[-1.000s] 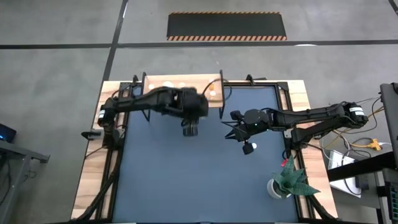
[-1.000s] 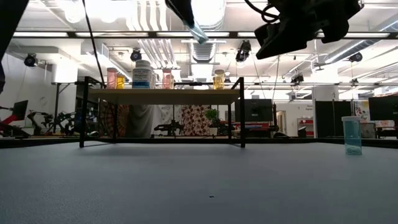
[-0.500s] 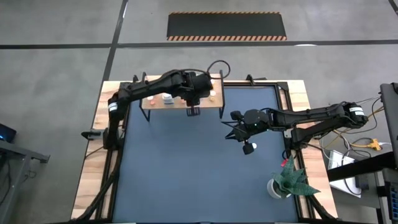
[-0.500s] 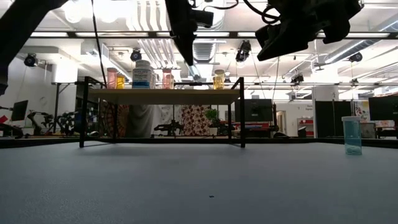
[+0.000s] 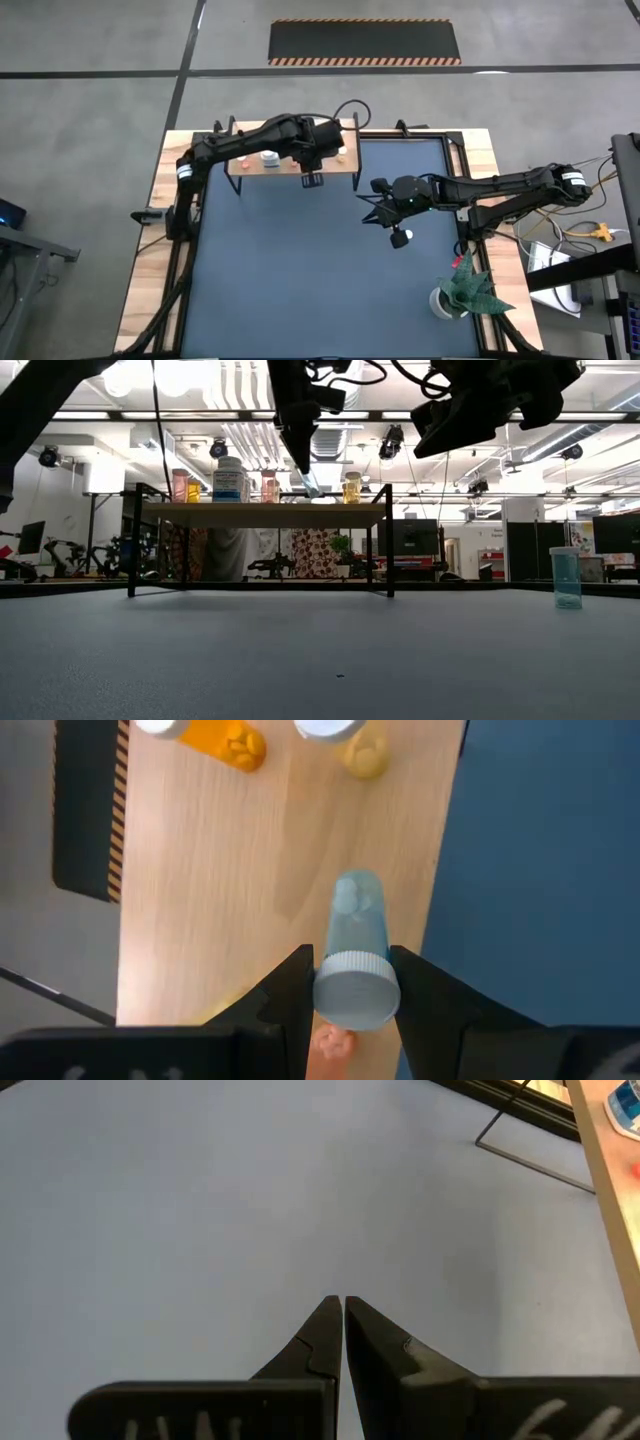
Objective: Pick and place medicine bottles onto shelf by color
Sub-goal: Put the left blue pill bottle on the shelf
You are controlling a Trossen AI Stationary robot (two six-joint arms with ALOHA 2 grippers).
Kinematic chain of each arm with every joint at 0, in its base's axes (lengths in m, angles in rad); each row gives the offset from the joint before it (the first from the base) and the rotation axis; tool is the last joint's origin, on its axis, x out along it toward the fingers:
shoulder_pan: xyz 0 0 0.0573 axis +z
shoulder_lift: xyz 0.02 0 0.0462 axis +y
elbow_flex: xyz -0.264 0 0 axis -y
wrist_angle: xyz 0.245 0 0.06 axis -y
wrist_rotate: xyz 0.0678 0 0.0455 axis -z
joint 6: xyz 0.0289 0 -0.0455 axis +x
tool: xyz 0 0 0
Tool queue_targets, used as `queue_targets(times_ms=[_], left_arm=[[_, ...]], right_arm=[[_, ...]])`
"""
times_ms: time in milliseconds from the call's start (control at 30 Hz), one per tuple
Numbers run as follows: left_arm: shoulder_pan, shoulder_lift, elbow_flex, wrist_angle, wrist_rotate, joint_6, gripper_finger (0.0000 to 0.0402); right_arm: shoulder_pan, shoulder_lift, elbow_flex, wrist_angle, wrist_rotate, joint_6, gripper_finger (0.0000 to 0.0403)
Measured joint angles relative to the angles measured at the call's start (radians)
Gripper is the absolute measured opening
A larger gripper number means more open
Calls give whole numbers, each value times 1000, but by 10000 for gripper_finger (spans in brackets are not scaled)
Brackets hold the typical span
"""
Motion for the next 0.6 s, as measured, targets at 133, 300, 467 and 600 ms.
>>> queue_targets(times_ms=[133,300,467,600], left_arm=[[0,0,0,-25,15,-42,107],[0,-1,0,-43,19,-52,131],[0,-1,0,-36,19,-50,142],[1,-1,0,-10,19,-44,143]], right_arm=[[0,0,0,0,0,0,9],[0,0,0,-1,0,-1,9],[0,0,0,-1,0,-1,9],[0,0,0,-1,0,-1,9]])
